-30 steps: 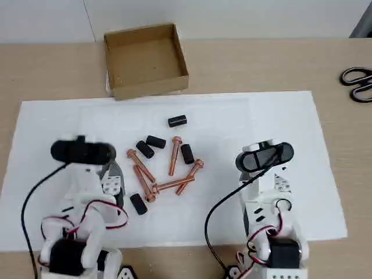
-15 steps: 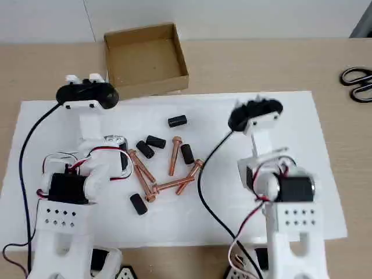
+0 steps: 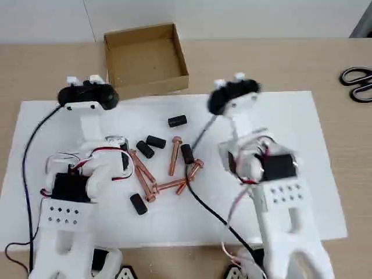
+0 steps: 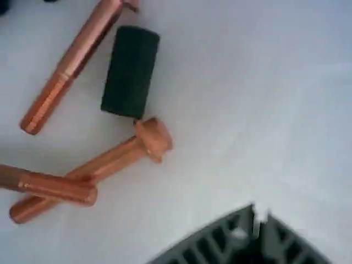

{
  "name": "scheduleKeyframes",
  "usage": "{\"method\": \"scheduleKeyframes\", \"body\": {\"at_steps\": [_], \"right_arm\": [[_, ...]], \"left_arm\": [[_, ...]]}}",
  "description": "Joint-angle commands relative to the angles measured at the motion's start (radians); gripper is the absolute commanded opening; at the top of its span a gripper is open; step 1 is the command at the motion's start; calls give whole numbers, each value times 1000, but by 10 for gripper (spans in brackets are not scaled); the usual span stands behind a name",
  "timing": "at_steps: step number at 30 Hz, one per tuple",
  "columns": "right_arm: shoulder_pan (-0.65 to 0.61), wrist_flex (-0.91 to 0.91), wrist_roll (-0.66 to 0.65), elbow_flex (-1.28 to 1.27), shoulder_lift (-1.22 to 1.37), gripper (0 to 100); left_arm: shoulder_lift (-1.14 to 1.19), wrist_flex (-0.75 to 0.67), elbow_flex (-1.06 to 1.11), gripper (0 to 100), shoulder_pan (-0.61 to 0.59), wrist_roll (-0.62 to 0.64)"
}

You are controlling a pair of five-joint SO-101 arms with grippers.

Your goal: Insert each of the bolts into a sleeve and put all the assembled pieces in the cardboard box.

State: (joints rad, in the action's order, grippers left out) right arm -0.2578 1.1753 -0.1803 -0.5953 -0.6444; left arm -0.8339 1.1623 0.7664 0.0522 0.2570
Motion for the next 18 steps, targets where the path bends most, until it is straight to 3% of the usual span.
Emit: {"method": "scheduleKeyframes", "body": {"at_steps": [1, 4, 14, 18], "right_arm": [[-62, -16, -46, 157, 185, 9], [-65, 5, -46, 324, 381, 9], [-81, 102, -97, 844, 920, 153], [-124, 205, -152, 1039, 1075, 151]], "left_arm": [[-2, -157, 88, 6, -5, 23], [-2, -270, 139, 6, -5, 91], [5, -204, 162, 6, -12, 146], [5, -376, 262, 6, -115, 265]]}}
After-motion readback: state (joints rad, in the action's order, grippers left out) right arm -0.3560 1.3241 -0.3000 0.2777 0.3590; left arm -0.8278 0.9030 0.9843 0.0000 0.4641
